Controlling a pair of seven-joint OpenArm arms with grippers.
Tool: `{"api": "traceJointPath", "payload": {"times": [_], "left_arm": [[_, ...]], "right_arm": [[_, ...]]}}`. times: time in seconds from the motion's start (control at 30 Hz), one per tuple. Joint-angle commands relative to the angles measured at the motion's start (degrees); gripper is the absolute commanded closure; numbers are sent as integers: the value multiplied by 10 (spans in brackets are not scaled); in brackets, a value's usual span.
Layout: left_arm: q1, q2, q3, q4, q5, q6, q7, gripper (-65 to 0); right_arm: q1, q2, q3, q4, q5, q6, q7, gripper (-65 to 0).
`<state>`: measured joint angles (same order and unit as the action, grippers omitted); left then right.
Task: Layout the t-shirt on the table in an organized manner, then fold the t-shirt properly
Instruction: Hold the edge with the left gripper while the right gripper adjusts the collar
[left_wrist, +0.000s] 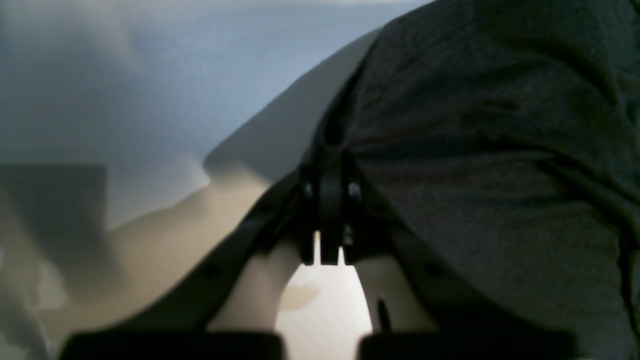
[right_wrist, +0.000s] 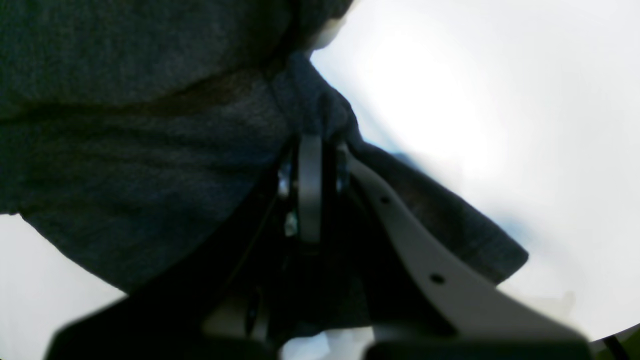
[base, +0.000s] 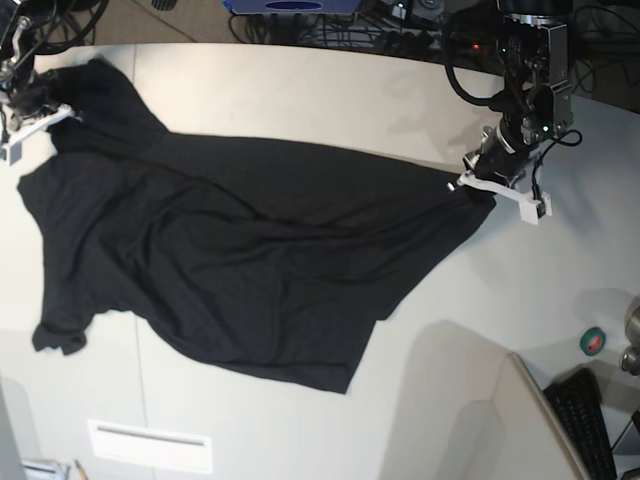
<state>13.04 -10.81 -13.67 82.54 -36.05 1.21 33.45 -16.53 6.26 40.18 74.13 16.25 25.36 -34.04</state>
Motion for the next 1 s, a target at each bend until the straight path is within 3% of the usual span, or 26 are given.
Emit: {"api": "traceJointPath", "payload": {"times": [0.0,0.27,0.47,0.5,0.53,0.6,0.63,0.8,0.97], "left_arm": [[-3,-7,-2,11,-1,-5,-11,0],[4,-7,-2,43,-1,-5,-11,0],[5,-7,0,44,-1,-5,-11,0],[6,-7,-1,44,-1,-5,-11,0],[7,-7,-1,44,-1,-5,-11,0],[7,-7,-2,44,-1,-5,-11,0],[7,-7,-2,44,-1,-5,-11,0],[7,-7,-2,44,-1,-5,-11,0],[8,-7,-2,44,-1,-5,-11,0]], "right_arm": [[-2,5,3,5,-6,-1,-13,0],[-44,-2,-1,125,-6,-2,-16,0],[-20,-5,2,71,-6,-2,-71,0],[-21,-9,2,70,-6,-2,-73,-36],[-21,-15,2,71,-6,-2,-71,-140],[-22,-23,3,82,-6,-2,-71,-284],[-28,-23,3,95,-6,-1,-71,-318],[-52,-25,-1,149,-7,-2,-22,-303],[-31,-3,-2,78,-13,-3,-17,-306]]}}
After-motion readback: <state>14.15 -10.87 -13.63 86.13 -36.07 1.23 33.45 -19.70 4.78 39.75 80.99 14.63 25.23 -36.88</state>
